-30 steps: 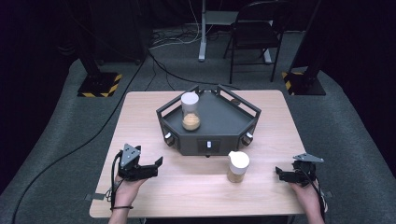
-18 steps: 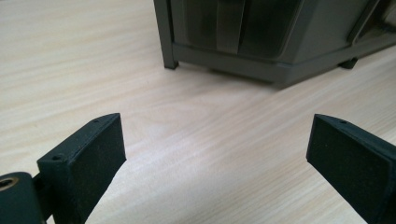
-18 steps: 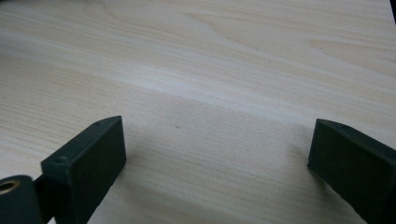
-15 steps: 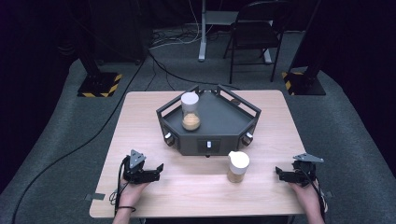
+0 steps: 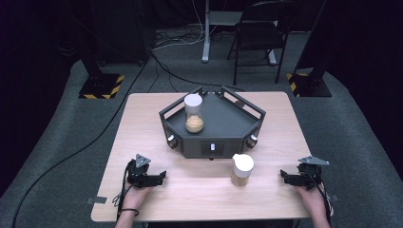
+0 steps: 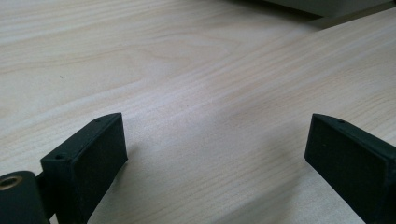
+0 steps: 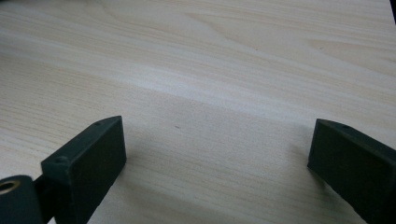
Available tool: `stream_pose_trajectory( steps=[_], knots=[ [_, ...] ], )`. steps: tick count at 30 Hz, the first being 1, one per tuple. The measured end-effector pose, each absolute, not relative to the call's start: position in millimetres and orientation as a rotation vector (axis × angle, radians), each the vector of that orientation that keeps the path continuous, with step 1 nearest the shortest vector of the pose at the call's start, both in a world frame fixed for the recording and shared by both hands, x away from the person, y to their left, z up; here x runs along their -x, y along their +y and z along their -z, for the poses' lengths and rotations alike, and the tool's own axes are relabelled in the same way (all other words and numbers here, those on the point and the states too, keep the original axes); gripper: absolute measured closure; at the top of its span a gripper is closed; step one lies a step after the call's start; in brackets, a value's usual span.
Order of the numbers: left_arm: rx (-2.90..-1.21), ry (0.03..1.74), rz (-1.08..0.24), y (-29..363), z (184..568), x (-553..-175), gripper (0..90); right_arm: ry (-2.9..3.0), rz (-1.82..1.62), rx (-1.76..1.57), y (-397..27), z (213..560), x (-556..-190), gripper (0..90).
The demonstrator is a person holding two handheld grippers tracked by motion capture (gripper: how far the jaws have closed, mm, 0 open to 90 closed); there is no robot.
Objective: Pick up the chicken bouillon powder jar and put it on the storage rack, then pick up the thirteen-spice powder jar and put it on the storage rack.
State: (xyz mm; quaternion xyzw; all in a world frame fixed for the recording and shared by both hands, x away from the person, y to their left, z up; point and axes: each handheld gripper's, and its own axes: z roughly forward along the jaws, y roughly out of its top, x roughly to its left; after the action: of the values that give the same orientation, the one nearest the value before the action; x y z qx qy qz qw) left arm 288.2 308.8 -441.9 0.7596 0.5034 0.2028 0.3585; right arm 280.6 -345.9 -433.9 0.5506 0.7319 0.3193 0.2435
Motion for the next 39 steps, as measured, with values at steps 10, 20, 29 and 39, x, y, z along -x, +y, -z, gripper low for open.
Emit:
stream_pose_trajectory(
  steps=[10, 20, 29, 39],
  knots=[
    [-2.008, 1.298, -0.557, 301.0, 439.7, -289.9, 4.5, 2.0, -0.871, -1.503, -346.0, 433.8, -280.7, 3.2],
    [-2.008, 1.298, -0.555, 301.2, 439.7, -290.5, 3.9, 1.996, -0.87, -1.507, -345.1, 433.9, -280.7, 3.2],
    [-2.011, 1.295, -0.554, 301.6, 439.7, -290.7, 3.8, 1.995, -0.888, -1.496, -347.7, 434.5, -278.6, 8.6],
    [-2.011, 1.296, -0.553, 301.7, 439.5, -291.1, 3.5, 1.984, -0.949, -1.488, -353.4, 433.6, -272.0, 10.0]
  ],
)
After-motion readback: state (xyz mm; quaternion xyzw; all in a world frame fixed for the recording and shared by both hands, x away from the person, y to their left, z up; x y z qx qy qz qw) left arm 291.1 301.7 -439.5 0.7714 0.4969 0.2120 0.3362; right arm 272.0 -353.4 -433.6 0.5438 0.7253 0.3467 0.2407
